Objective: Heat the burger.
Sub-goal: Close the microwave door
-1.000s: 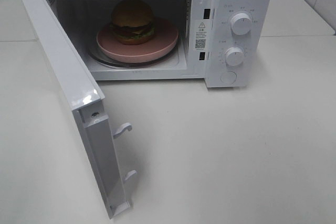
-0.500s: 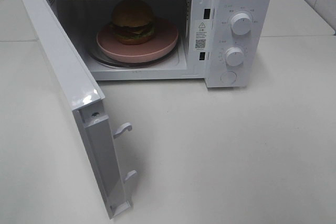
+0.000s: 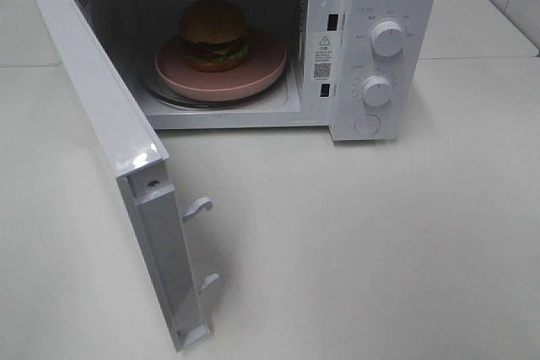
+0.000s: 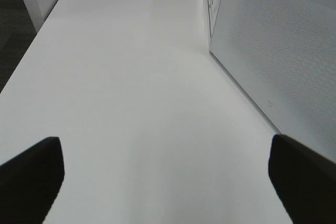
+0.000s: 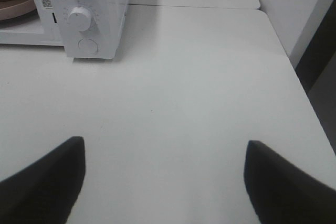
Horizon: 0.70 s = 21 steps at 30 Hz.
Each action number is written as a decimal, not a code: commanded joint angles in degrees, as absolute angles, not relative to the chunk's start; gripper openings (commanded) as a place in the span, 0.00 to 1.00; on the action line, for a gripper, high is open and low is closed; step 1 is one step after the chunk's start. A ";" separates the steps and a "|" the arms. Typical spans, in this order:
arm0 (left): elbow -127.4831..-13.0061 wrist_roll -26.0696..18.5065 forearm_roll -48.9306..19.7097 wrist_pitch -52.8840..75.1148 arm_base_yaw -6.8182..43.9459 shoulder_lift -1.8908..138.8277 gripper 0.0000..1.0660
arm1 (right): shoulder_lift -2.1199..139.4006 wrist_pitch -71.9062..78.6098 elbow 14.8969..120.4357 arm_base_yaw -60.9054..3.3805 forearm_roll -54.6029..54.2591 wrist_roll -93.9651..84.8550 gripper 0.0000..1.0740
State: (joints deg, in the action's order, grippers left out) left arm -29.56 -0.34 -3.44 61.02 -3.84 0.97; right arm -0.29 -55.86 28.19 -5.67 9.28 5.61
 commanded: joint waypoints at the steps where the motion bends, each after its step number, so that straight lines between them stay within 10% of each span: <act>1: -29.51 -0.52 -3.55 61.25 -3.95 0.92 0.92 | -2.29 -55.12 28.02 -4.47 9.45 5.84 0.70; 21: -29.51 -0.52 -3.55 61.25 -3.95 0.92 0.92 | -2.29 -55.12 28.02 -4.47 9.45 5.84 0.70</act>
